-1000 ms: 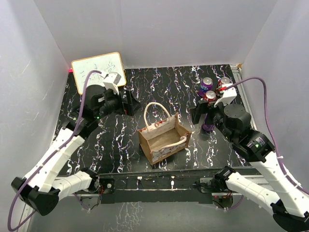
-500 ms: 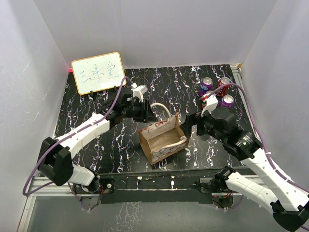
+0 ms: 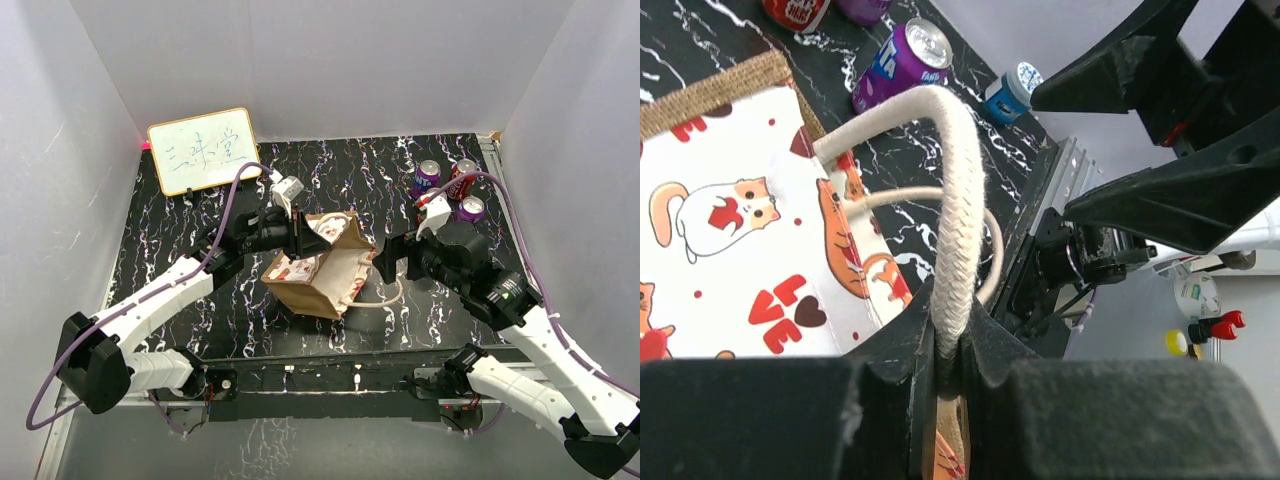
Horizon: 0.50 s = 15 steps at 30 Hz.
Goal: Take the beverage out of the canvas bag
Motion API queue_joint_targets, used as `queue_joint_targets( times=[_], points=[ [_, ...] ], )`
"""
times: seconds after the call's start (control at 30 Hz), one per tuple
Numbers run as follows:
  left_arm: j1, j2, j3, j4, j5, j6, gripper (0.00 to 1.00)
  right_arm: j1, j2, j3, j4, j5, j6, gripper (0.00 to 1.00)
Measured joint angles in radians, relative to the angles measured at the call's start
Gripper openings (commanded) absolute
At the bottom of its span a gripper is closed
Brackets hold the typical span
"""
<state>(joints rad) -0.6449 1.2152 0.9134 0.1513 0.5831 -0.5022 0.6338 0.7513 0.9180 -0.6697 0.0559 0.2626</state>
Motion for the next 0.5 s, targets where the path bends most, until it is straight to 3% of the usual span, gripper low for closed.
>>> queue_joint_targets(
  times=[0.3, 0.5],
  points=[
    [0.000, 0.036, -0.024, 0.055, -0.015, -0.082, 0.00, 0.000, 0.016, 0.000, 0.001, -0.002, -0.003, 1.00],
    [0.000, 0.132, -0.026, 0.293, 0.051, -0.294, 0.00, 0.000, 0.016, 0.000, 0.004, -0.002, -0.003, 1.00]
  ],
)
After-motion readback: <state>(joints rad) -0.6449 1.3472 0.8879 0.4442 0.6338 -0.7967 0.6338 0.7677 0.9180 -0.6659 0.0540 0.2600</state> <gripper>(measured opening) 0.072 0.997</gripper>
